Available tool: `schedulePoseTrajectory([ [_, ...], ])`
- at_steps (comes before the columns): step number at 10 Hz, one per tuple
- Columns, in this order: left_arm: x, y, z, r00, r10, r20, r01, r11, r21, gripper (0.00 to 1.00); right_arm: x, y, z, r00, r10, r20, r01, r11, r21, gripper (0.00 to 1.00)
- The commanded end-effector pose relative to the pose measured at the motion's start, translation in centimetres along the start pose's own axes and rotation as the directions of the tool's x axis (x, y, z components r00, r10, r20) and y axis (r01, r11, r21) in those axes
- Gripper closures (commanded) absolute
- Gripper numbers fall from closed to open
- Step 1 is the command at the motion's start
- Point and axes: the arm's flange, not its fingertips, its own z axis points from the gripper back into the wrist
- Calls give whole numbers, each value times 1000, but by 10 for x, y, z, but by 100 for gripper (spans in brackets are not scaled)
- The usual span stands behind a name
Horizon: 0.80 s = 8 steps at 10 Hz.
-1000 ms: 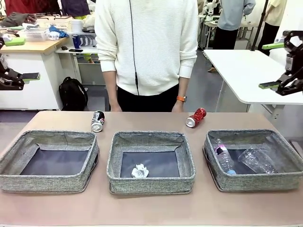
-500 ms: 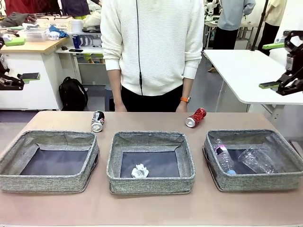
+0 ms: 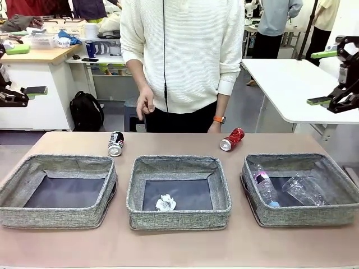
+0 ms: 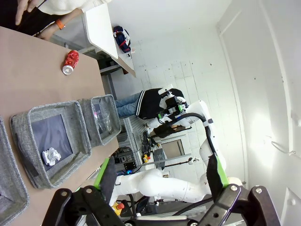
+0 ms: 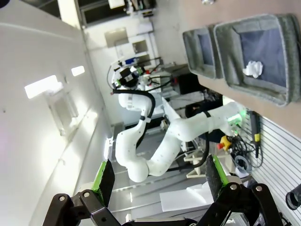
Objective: Sort the waste into the appropriate baskets.
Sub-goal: Pick up the waste item pointed out by the person.
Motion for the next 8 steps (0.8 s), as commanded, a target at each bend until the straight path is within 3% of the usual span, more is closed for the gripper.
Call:
schedulePoseTrajectory([
  [1, -2, -2, 1, 1000, -3, -9, 3, 1000, -5, 0, 1, 3, 3, 1000, 18, -11, -18, 1000, -4, 0],
  [8, -2, -2, 1, 1000, -3, -9, 3, 1000, -5, 0, 1, 3, 3, 1000, 18, -11, -18, 1000, -4, 0],
])
